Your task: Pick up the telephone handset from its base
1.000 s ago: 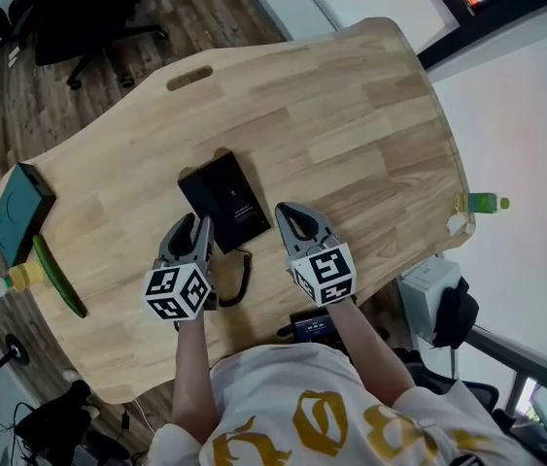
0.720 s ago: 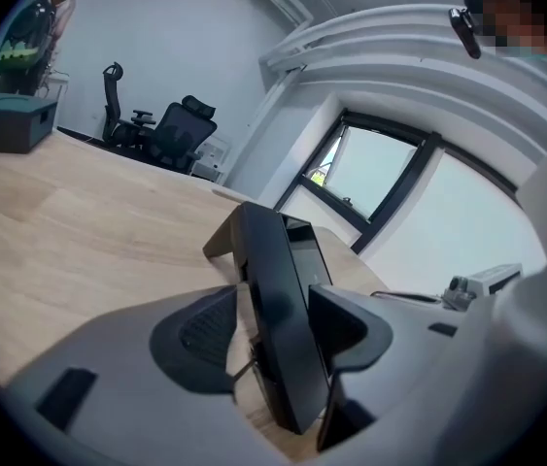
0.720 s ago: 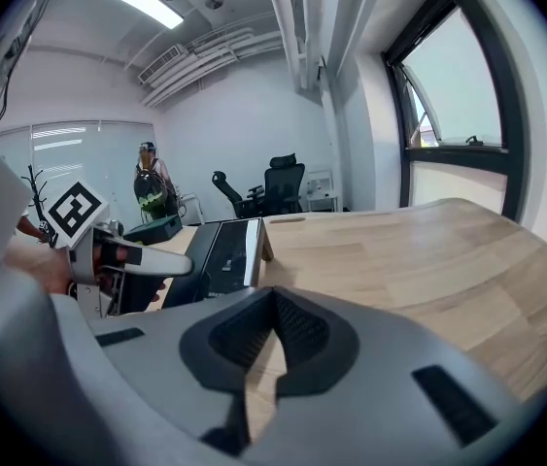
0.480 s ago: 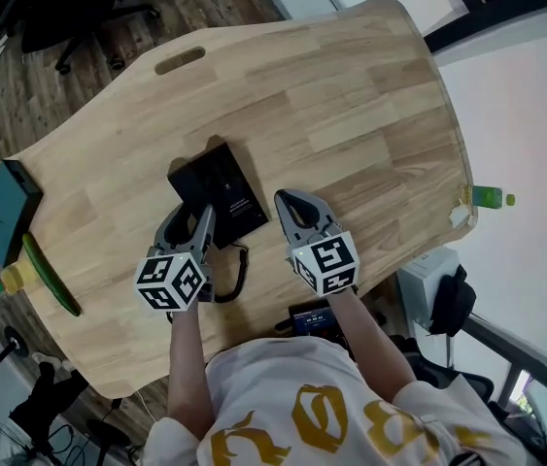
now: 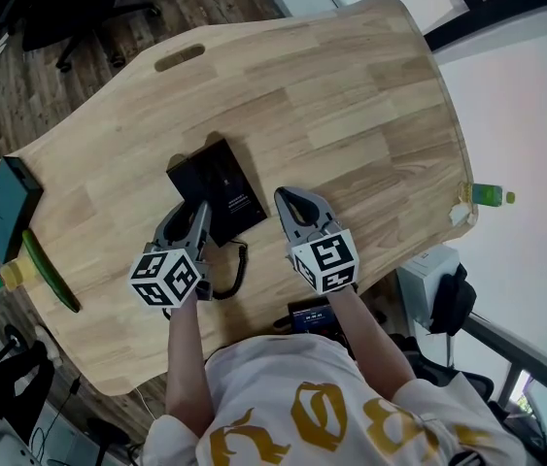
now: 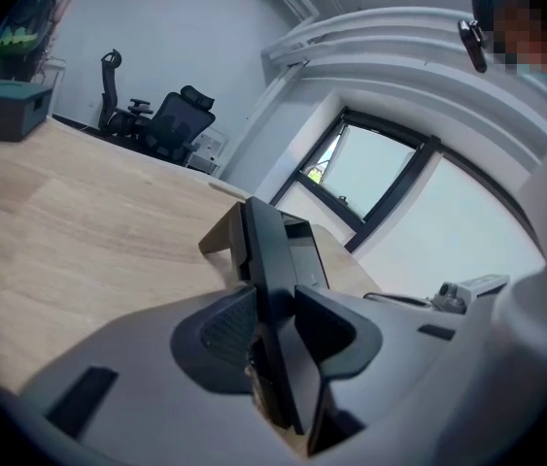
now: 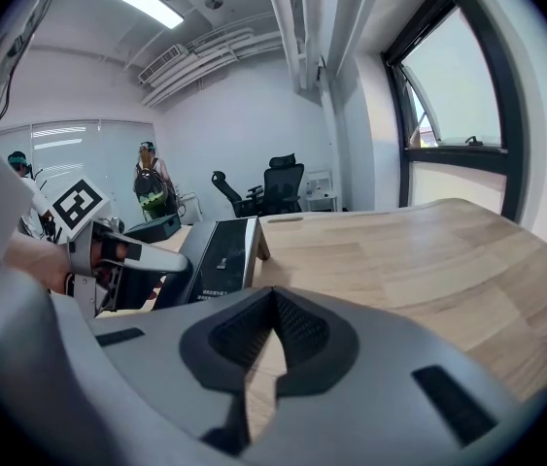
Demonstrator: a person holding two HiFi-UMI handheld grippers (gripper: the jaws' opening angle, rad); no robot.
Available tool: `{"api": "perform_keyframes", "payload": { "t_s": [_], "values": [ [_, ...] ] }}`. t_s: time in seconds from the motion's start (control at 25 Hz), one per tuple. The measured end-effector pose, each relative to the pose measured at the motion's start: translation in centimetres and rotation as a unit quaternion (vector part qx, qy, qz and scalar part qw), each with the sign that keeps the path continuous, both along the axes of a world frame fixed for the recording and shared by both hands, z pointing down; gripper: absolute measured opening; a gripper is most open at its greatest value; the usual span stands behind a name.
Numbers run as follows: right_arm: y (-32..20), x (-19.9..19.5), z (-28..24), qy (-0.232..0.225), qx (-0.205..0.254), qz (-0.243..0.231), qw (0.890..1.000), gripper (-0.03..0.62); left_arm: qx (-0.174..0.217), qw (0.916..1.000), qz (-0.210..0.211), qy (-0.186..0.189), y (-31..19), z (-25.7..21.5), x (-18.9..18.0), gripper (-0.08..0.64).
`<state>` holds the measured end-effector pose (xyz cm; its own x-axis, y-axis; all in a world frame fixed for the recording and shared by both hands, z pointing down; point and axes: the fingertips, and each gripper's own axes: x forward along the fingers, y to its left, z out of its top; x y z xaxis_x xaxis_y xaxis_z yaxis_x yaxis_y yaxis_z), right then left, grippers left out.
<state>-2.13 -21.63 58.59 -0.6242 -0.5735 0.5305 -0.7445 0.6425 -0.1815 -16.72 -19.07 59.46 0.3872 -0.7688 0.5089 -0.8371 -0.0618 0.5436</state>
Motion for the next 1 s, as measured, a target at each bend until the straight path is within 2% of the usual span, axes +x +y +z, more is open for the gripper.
{"api": "perform_keyframes", "payload": {
  "t_s": [0.28, 1.0],
  "values": [
    [0.3, 0.2, -0.3, -0.003, 0.002, 0.004, 1.000, 0.005, -0.004, 0.9989, -0.016, 0.045, 0.1, -0.3, -0.3, 0.101],
    [1.6, 0.2, -2.6, -0.024, 0.023, 0.006, 0.999, 0.006, 0.016, 0.9966, -0.018, 0.079, 1.5, -2.4, 0.4, 0.075]
  ]
}}
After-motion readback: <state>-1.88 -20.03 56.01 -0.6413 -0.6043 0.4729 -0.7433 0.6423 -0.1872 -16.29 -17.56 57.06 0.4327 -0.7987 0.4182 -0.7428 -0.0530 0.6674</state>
